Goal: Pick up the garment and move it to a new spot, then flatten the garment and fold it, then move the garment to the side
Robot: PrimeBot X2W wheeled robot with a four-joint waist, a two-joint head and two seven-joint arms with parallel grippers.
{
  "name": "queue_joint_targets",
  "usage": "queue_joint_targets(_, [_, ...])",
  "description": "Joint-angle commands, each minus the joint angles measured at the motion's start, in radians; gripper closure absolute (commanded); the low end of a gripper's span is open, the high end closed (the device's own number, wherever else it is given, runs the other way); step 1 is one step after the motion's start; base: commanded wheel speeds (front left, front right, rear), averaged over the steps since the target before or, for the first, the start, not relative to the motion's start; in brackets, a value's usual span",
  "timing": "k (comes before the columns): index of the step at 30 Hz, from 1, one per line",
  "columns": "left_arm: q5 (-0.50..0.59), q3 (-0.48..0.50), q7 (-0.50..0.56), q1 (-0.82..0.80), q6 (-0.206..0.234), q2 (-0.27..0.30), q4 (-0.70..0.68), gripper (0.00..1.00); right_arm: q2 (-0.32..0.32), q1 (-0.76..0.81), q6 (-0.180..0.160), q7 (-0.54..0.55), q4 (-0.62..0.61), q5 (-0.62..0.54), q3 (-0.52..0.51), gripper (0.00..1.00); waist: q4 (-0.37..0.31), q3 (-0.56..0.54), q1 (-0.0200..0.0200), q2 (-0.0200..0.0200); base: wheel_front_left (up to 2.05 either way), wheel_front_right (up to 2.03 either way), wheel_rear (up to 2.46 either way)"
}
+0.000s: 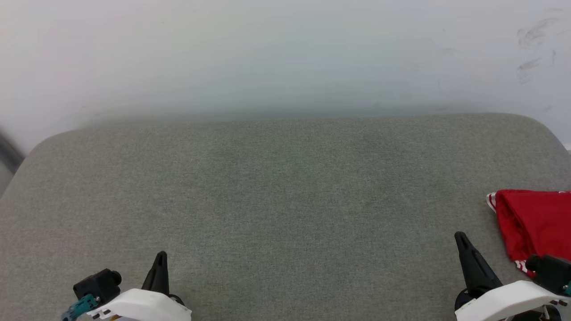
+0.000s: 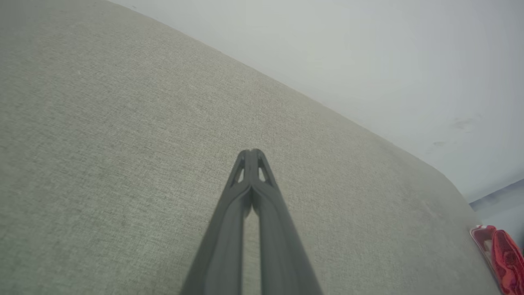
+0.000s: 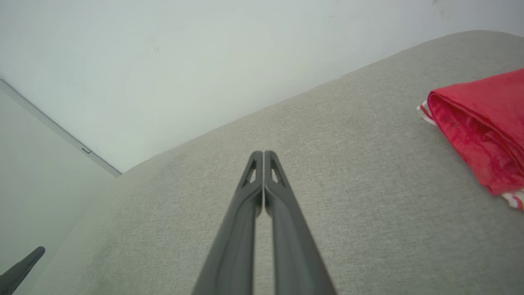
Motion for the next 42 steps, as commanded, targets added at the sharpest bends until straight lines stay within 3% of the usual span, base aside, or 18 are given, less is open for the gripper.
queue_joint_targets(1, [-0.031,0.020,0.008,-0.035,-0.013,-0.002,-0.009,1.00,-0.006,-0.038,0.000,0.002,-0.005,0.044,-0.003,1.00,0.000,0.001,0.0000,-0.0001,0.00,0.00,0.00])
queue_joint_targets(42, [-0.415,0.194,0.141,-0.081,-0.161,-0.109,0.018,1.00,-0.008,-0.118,0.000,0.022,0.106,0.575,-0.032,1.00,0.011,0.020,0.0000,-0.0001,0.00,0.00,0.00])
